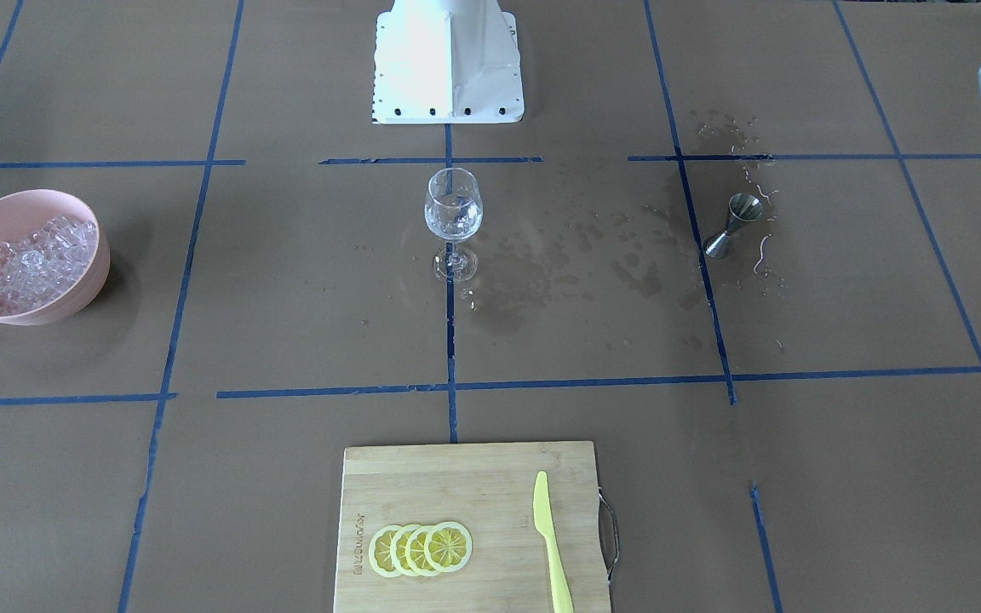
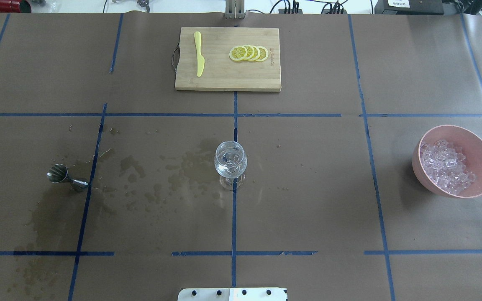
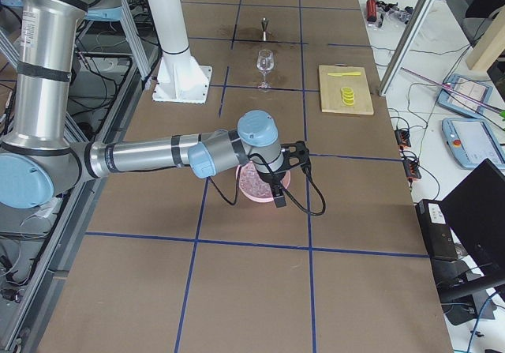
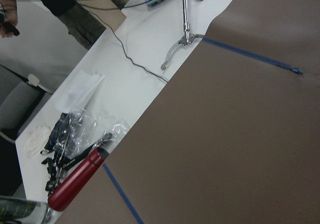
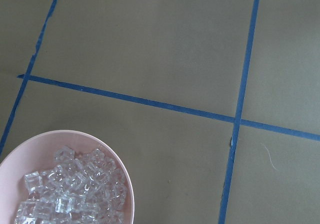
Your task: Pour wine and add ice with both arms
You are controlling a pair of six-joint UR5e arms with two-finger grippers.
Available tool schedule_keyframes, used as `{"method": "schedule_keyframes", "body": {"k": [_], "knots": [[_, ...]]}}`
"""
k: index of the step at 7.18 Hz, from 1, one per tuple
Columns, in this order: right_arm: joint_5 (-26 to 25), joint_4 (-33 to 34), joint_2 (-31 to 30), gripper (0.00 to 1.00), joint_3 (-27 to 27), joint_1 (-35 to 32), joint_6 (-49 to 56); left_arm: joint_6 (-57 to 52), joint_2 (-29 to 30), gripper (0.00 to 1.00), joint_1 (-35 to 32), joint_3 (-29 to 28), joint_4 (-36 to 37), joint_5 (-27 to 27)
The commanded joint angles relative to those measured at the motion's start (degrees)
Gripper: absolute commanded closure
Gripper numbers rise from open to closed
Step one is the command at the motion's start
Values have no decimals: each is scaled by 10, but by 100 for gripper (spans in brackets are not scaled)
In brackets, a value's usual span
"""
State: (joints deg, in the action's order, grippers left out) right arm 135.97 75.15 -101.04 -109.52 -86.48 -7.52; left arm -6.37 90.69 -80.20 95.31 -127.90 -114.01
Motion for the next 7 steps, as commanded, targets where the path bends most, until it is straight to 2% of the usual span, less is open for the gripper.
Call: {"method": "schedule_keyframes", "body": {"k": [1, 2, 3, 4, 5, 6, 7], "knots": [[0, 0, -2, 0, 0, 0, 1, -2, 25, 0, -28, 4, 235, -30], [0, 0, -2, 0, 0, 0, 1, -2, 40, 0, -34, 2, 338, -40], [0, 0, -1, 0, 0, 0, 1, -5, 33, 0, -68, 2, 372, -55], [0, 0, -1, 0, 0, 0, 0, -6, -1, 0, -82, -1, 373, -133], [0, 0, -1, 0, -1, 0, 0, -14, -53, 0, -91, -1, 338, -214], [0, 0, 0, 0, -1, 0, -3, -15, -97, 0, -106, 8, 314, -234], [0, 1, 1, 0, -2, 1, -5, -15, -101, 0, -114, 14, 297, -234]]}}
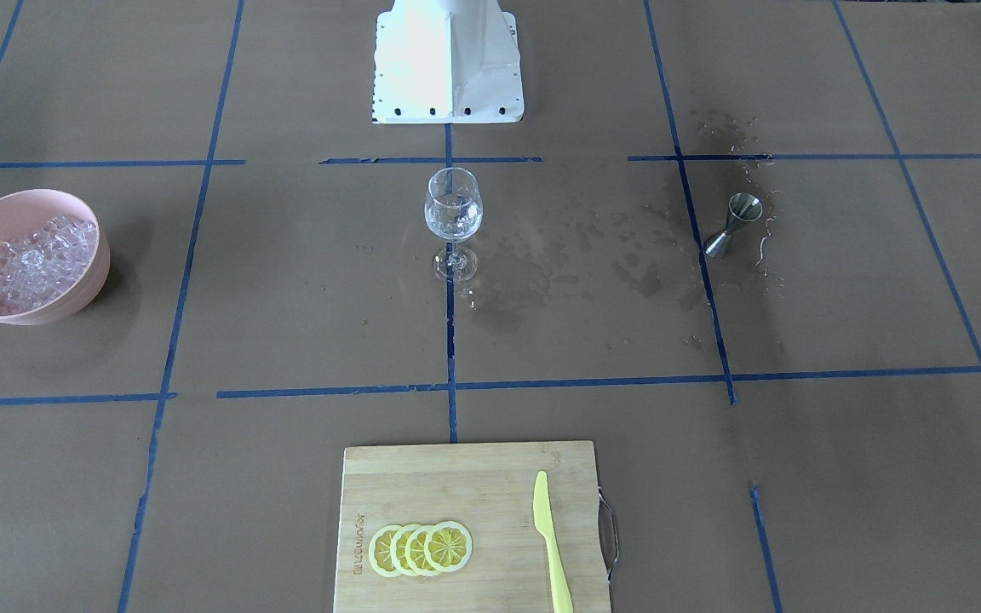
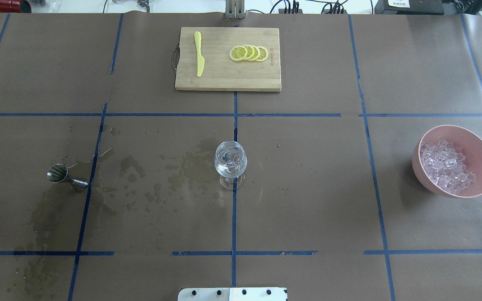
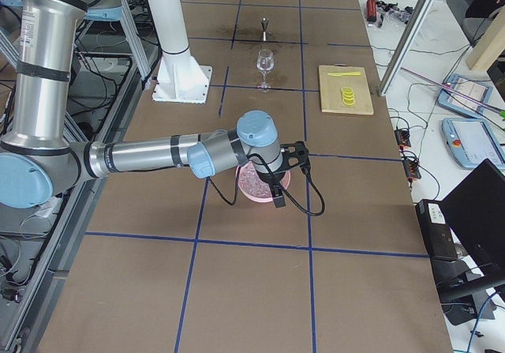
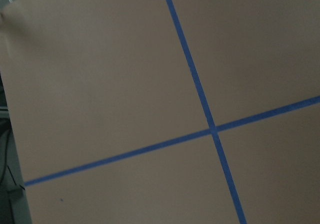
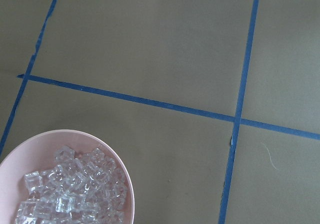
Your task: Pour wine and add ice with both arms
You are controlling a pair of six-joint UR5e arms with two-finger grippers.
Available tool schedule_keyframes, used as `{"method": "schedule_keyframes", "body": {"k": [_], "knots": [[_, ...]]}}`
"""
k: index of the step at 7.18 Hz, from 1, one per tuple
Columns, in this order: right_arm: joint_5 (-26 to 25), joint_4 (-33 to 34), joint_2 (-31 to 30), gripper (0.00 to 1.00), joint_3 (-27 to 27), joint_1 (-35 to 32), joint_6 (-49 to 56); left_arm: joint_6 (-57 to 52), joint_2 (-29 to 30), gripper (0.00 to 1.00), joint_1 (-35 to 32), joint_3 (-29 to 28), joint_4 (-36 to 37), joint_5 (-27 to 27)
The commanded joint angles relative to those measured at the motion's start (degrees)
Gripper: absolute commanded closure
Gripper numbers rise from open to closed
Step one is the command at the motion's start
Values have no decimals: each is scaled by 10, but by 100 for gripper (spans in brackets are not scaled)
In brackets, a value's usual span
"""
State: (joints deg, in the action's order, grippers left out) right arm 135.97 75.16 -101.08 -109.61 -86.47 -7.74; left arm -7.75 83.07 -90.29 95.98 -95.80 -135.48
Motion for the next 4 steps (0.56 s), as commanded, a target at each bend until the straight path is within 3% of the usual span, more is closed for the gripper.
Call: {"method": "schedule_keyframes", "body": {"k": [1, 3, 4], "knots": [[2, 0, 4, 0, -2, 1, -16, -1, -15, 0, -12, 6, -33, -17], [-4, 2, 6, 1, -43, 46, -110, 0, -14, 0, -12, 9, -35, -14], [-38, 2, 7, 1, -66, 102, -181, 0, -19, 0, -12, 10, -35, -10]]}}
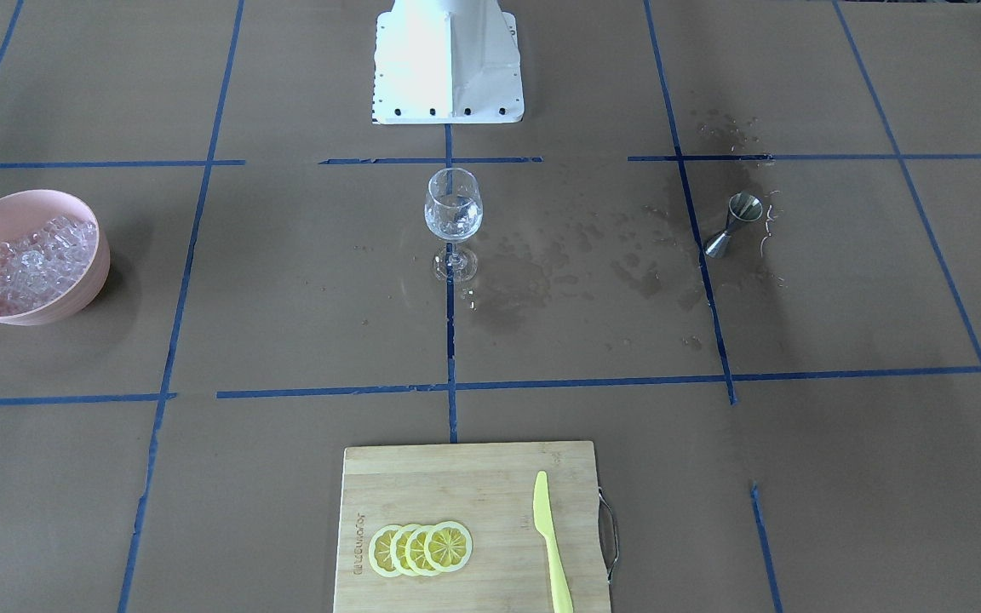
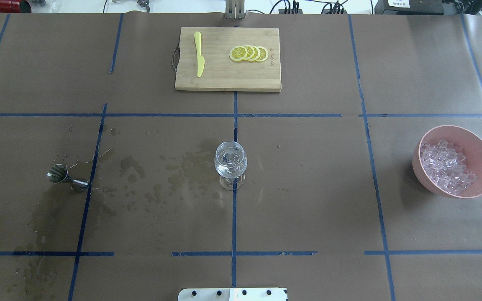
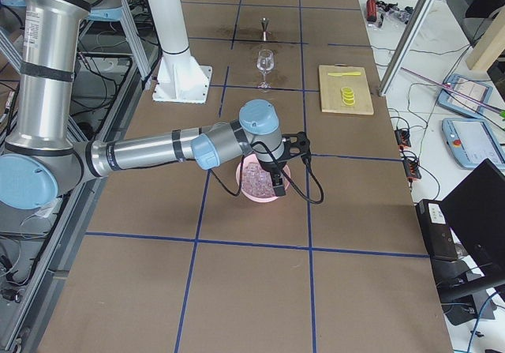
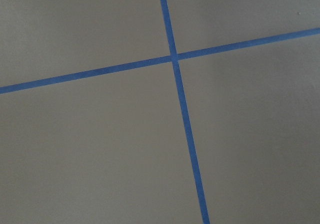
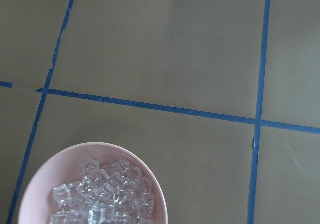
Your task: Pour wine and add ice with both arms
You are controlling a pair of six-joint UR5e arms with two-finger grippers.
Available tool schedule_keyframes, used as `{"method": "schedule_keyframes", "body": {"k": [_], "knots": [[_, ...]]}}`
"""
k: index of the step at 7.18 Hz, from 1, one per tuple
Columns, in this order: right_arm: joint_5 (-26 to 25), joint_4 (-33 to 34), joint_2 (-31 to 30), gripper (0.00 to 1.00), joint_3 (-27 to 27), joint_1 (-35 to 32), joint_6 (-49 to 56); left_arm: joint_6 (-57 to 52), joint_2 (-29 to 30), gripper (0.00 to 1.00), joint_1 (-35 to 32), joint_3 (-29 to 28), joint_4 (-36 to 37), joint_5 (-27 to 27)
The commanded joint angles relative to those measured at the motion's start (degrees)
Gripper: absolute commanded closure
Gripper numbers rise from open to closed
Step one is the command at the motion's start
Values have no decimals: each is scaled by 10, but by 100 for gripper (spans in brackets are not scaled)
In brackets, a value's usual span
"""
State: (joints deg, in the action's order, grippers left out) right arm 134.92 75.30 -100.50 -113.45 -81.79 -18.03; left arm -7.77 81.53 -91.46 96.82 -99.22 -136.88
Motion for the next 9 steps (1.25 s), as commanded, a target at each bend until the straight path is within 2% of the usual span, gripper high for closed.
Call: {"method": "schedule_keyframes", "body": {"k": [1, 2, 3, 4, 5, 7, 8, 9], "knots": [[-74, -2, 12, 1, -38, 115, -162, 0, -1, 0, 0, 5, -1, 3], [-108, -35, 7, 1, -33, 156, -184, 0, -1, 0, 0, 4, -4, 3], [-140, -101, -9, 1, -22, 198, -243, 0, -2, 0, -1, 6, -4, 3], [-168, -200, -46, 1, 8, 235, -251, 0, -1, 0, 0, 6, -4, 3], [-171, -242, -51, 1, 29, 247, -252, 0, -2, 0, -1, 6, -4, 3], [-204, -242, -51, 26, 33, 280, -263, -1, -1, 0, 0, 6, -4, 3], [-221, -242, -51, 34, 38, 297, -265, -1, -1, 0, 0, 6, -4, 2], [-233, -242, -49, 37, 46, 310, -265, -1, -1, 0, 0, 6, -4, 3]]}}
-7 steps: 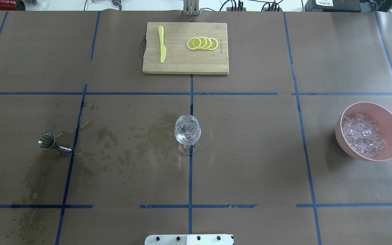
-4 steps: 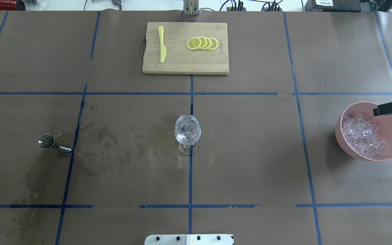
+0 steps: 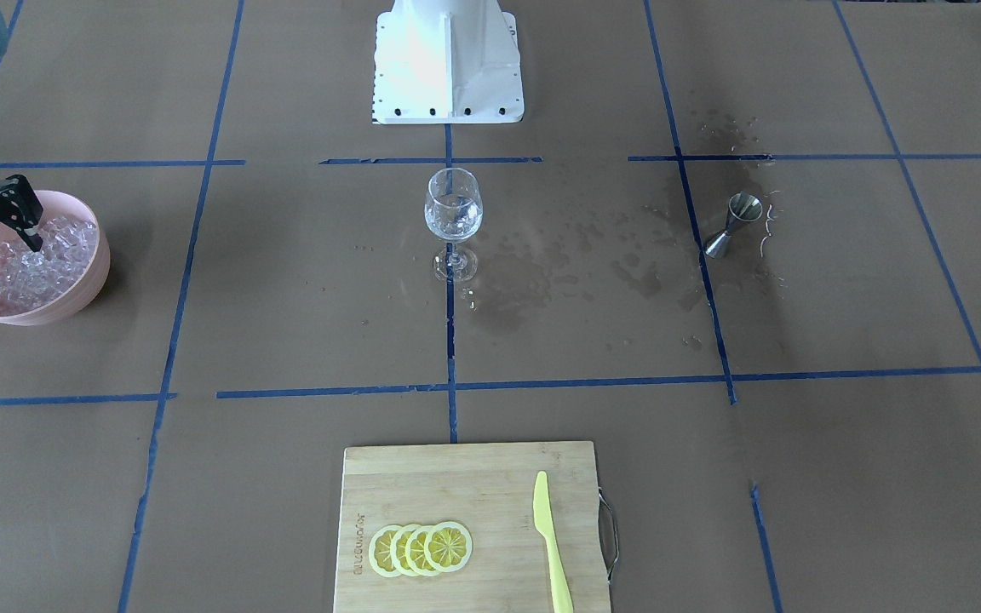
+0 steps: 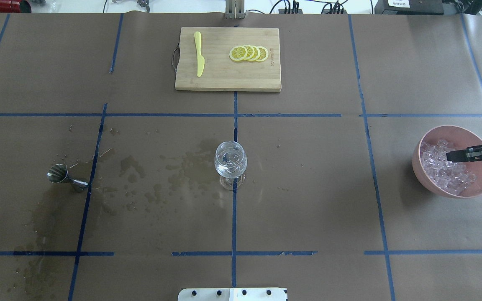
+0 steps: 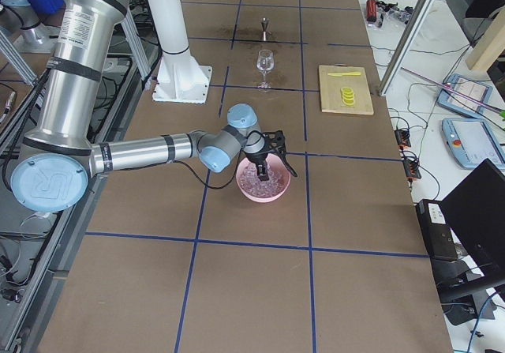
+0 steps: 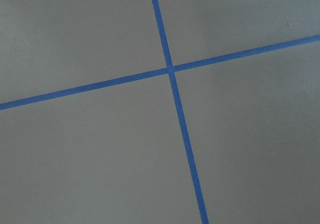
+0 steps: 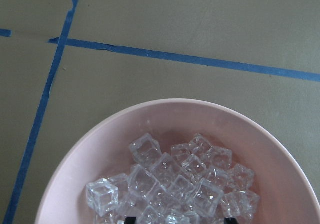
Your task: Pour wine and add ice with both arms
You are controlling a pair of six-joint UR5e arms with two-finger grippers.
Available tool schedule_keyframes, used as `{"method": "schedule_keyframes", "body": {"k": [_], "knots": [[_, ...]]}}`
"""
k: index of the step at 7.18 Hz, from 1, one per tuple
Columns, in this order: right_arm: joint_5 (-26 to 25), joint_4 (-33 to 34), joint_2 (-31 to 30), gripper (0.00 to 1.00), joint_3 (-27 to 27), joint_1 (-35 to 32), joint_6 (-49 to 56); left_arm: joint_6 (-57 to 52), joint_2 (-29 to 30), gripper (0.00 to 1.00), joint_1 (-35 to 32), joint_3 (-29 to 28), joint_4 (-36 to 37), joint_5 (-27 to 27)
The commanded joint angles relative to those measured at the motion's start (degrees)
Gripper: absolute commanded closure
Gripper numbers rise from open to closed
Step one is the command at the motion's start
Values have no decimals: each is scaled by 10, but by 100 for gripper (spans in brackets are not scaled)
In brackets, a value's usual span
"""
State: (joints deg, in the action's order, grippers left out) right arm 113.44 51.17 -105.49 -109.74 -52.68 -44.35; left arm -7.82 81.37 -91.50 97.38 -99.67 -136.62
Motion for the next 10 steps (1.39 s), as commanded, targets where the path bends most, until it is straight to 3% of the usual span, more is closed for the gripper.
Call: {"method": "schedule_keyframes", "body": {"k": [1, 3, 4, 7, 10], "knots": [[-27, -1, 1, 38, 15, 26, -2, 0, 0, 0, 0, 0, 0, 0], [-35, -1, 1, 40, 19, 37, -2, 0, 0, 0, 0, 0, 0, -1], [-35, -1, 1, 46, 19, 41, -2, 0, 0, 0, 0, 0, 0, -1], [-35, -1, 5, 100, 17, 43, 2, 0, 0, 0, 0, -1, 0, -1], [-23, 2, 8, 100, -26, 15, 8, 0, 0, 0, 0, -1, -1, -1]]}}
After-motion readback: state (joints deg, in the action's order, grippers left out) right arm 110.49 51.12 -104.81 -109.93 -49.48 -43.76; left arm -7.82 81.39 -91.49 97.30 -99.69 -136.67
